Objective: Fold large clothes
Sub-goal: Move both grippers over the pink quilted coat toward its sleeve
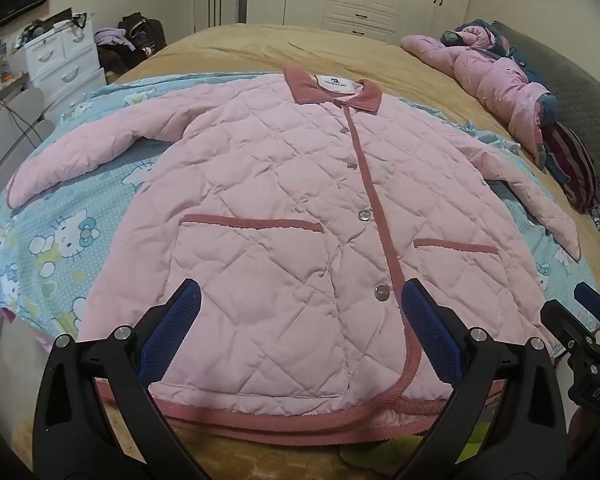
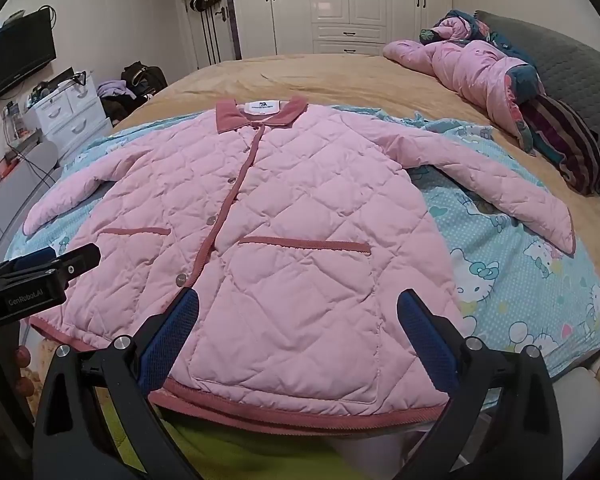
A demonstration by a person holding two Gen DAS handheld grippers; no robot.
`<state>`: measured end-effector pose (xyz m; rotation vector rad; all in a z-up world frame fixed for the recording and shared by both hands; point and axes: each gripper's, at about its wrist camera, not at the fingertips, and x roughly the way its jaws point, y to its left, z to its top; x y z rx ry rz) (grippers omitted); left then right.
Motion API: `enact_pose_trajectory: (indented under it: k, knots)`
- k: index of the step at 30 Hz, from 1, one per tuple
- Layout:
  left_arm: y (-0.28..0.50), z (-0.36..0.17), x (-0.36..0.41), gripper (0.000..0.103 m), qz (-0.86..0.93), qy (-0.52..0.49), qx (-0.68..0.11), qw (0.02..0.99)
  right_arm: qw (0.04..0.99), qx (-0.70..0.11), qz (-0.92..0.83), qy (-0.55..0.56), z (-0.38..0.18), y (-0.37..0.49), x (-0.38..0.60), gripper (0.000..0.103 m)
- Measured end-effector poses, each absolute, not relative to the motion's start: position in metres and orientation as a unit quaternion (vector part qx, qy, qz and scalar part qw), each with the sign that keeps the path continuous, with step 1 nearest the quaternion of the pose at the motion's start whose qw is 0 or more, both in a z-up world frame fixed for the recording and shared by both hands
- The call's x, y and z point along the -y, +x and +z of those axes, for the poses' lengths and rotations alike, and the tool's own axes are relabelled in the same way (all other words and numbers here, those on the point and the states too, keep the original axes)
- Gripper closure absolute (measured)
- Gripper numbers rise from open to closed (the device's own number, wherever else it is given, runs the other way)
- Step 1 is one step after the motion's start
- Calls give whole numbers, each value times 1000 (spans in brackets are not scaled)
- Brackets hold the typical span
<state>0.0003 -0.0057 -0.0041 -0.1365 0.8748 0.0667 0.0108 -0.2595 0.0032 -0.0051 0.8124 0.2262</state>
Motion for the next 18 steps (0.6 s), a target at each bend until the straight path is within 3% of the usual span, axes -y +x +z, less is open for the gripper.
enact_pose_trajectory:
  k: [18]
  knots:
    - [1,-4,8,9,32,-64,-425,903,912,-396,111,-3,2,11,257,4]
